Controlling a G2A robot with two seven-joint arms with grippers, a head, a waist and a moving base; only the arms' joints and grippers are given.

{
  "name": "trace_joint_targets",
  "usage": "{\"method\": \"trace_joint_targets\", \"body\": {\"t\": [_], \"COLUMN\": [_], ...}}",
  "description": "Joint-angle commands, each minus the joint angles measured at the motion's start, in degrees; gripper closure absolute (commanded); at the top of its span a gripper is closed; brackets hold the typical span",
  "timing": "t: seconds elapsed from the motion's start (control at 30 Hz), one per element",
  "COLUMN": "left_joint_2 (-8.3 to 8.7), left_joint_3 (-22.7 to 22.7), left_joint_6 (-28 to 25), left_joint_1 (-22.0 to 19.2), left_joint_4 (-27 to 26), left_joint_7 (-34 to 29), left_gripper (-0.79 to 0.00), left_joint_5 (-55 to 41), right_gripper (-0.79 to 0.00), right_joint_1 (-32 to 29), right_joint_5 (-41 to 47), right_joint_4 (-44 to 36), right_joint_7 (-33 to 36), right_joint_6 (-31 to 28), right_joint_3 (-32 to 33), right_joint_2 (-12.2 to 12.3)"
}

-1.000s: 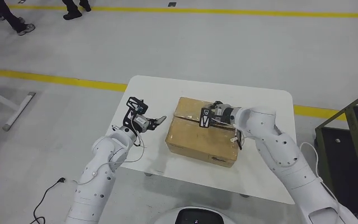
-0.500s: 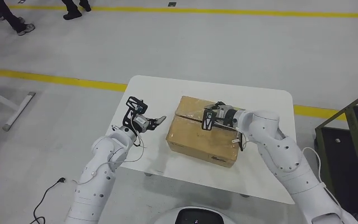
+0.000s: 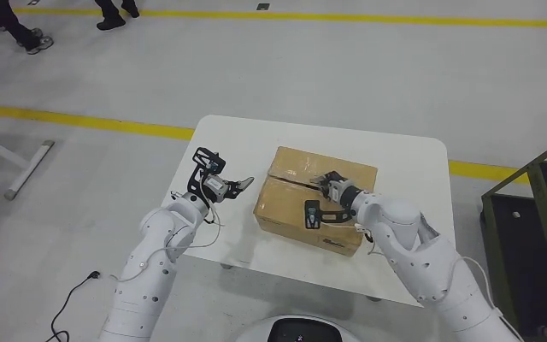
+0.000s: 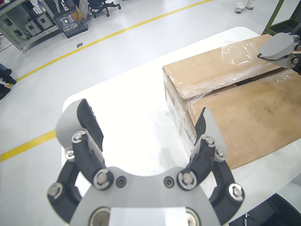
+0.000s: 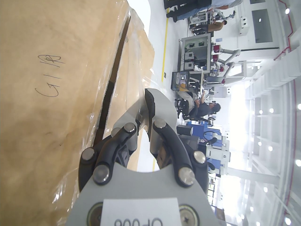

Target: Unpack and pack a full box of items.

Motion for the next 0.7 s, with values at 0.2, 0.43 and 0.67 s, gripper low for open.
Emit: {"method": "trace_joint_targets", "body": {"t": [0.2, 0.43, 0.67], "left_joint_2": [0.0, 0.0, 0.0], "left_joint_3": [0.0, 0.0, 0.0], "left_joint_6": [0.0, 0.0, 0.0], "left_joint_1": [0.0, 0.0, 0.0], "left_joint_4": [0.0, 0.0, 0.0], "left_joint_7": [0.0, 0.0, 0.0], "left_gripper": [-0.785, -0.785, -0.785], "left_joint_5": [0.0, 0.0, 0.0], "right_gripper": [-0.65, -0.785, -0.785], "right_joint_1": [-2.62, -4.35, -8.09], "right_joint_5": [-6.25, -6.98, -7.53], "right_joint_4": [-2.78, -5.33, -8.85], "right_joint_7": [-0.43, -0.98, -2.87], "right_joint_6": [-0.41, -2.89, -5.61], "right_joint_3": [0.85, 3.28, 8.47], "right_joint_2": [0.79, 1.41, 2.71]}}
